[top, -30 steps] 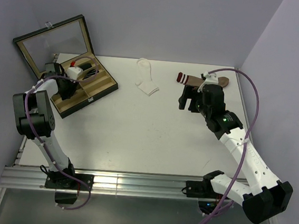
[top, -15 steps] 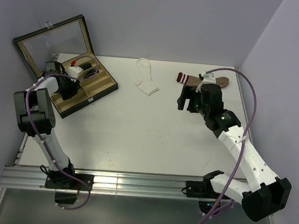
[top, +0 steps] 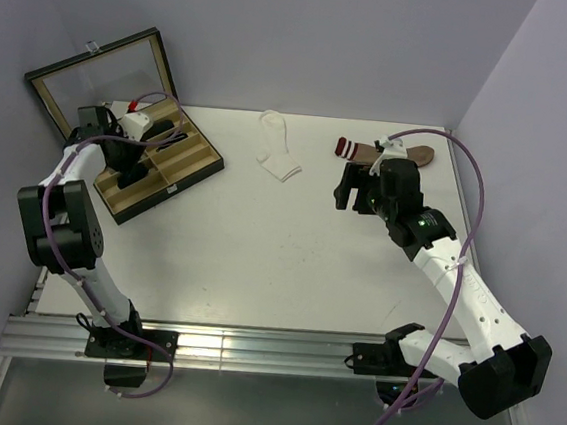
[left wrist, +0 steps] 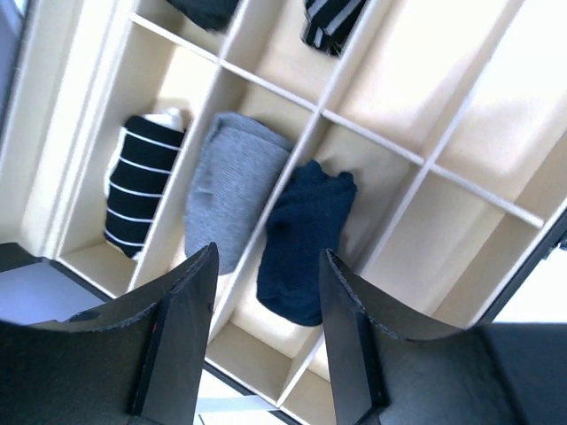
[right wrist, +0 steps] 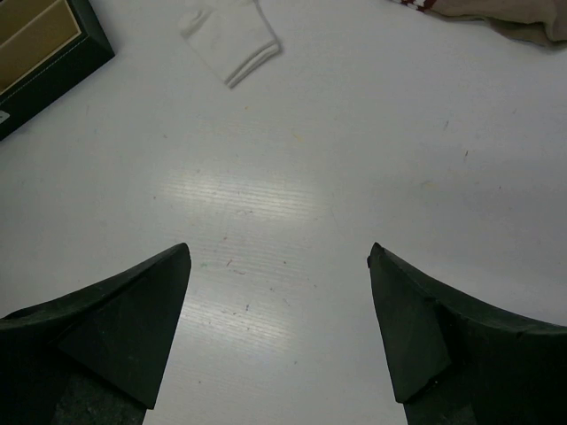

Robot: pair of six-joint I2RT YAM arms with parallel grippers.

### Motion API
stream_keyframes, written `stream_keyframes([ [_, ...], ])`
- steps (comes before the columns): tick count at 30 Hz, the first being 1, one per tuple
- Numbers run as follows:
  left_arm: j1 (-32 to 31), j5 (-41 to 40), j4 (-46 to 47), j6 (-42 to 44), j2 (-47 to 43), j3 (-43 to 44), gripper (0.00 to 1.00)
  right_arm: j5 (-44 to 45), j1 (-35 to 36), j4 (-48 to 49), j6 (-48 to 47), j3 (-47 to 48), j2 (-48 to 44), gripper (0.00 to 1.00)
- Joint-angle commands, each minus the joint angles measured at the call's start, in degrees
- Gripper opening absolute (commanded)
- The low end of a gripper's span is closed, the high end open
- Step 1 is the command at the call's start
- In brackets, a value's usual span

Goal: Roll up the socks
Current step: Place the sock in the storage box.

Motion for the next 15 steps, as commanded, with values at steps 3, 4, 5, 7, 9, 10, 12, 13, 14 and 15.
stream_keyframes([
  [3, -0.20, 1.38, 5.56, -3.26, -2.20, -0.82, 0.52, -1.33, -0.42, 2.64, 1.10, 1.81, 0.03, 0.88],
  [4, -0.20, 1.90, 6.00, -4.48, -1.50, -1.00, 0.51, -1.94, -0.42, 2.99, 1.37, 1.73, 0.38, 0.87],
  [5, -0.20, 2.78, 7.05, -5.02, -1.32, -1.52, 0.49, -2.65, -0.42, 3.35, 1.72, 1.64, 0.56, 0.85],
  [7, -0.20, 3.05, 8.73, -6.68, -0.53, -2.49, 0.48, -4.32, -0.42, 3.52, 1.98, 1.38, 0.82, 0.84],
  [9, -0.29, 3.57, 9.35, -7.22, 0.26, -2.93, 0.46, -5.29, -0.33, 3.61, 2.07, 0.85, 1.09, 0.83],
  [10, -0.29, 3.75, 9.44, -7.74, 0.96, -3.11, 0.46, -5.46, -0.42, 3.61, 2.16, 0.76, 1.18, 0.82],
  [12, -0.29, 4.01, 10.22, -8.01, 1.93, -3.72, 0.44, -5.64, -0.42, 3.61, 2.16, 0.23, 1.00, 0.82],
  [13, -0.29, 3.84, 10.49, -7.93, 2.20, -4.25, 0.43, -5.73, -0.42, 3.87, 2.34, -0.03, 0.83, 0.82],
  [14, -0.37, 3.49, 10.58, -8.01, 2.46, -4.51, 0.42, -5.82, -0.42, 3.96, 2.51, -0.64, 0.65, 0.82],
  [15, -0.46, 3.31, 11.19, -8.10, 2.73, -4.78, 0.42, -5.99, -0.42, 4.31, 2.60, -0.91, 0.56, 0.82],
])
